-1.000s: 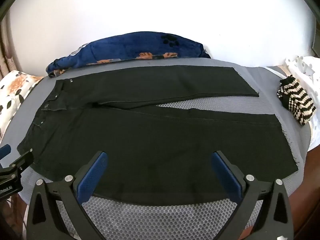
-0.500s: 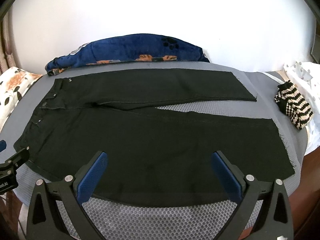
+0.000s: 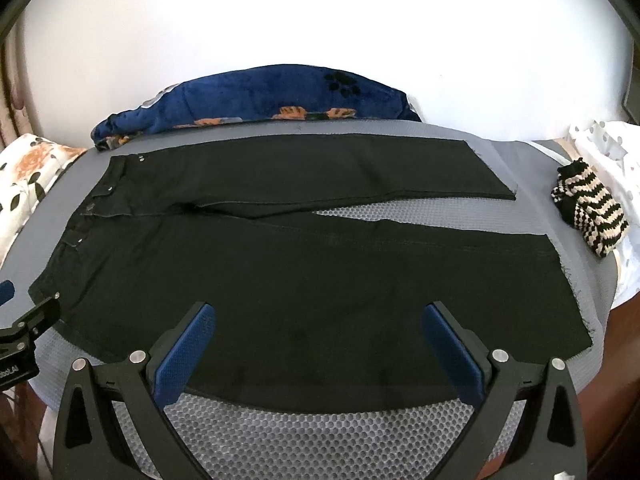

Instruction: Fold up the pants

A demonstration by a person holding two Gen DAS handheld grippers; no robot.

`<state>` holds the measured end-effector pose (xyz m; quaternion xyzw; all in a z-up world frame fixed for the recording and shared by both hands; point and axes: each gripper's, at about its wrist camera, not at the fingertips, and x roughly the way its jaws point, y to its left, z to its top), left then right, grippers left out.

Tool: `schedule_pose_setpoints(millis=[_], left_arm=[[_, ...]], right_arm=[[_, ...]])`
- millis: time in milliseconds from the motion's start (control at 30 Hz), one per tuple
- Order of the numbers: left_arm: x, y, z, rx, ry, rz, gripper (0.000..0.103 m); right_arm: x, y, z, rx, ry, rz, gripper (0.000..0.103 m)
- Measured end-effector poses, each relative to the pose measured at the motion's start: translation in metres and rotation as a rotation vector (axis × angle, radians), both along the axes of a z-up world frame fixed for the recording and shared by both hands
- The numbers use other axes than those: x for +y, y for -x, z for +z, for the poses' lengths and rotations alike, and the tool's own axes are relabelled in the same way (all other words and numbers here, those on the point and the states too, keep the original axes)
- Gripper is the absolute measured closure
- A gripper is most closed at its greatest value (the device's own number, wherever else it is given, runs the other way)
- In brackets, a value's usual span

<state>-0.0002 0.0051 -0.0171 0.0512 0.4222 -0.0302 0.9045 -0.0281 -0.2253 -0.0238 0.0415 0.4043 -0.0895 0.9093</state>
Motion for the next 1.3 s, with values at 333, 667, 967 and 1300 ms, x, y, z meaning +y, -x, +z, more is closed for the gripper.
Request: schedule_pose_setpoints(millis=[333,667,967,1300], left_arm=[[0.0,-0.001,-0.001,-0.003,0.002,-0.007,0.001],[-0.001,-0.003,0.0,-0.003,-0.002,-0.006,0.001],[0.0,-0.005,0.002,0.001,-0.006,-0.007,0.001],[0.002,-0.011,0.001,0.003,0.0,-0.008,0.001]], right_arm=[[-0.001,0.0,0.001,-0.002,-0.005,0.003,0.0],[0.001,-0.001,0.001,0.011,-0.001,0.007,0.0],[0.0,-0.001,0.001,0.006,0.001,0.005,0.0],[-0.002,0.0,-0.001,-0.015,-0.028,0.011,0.0]])
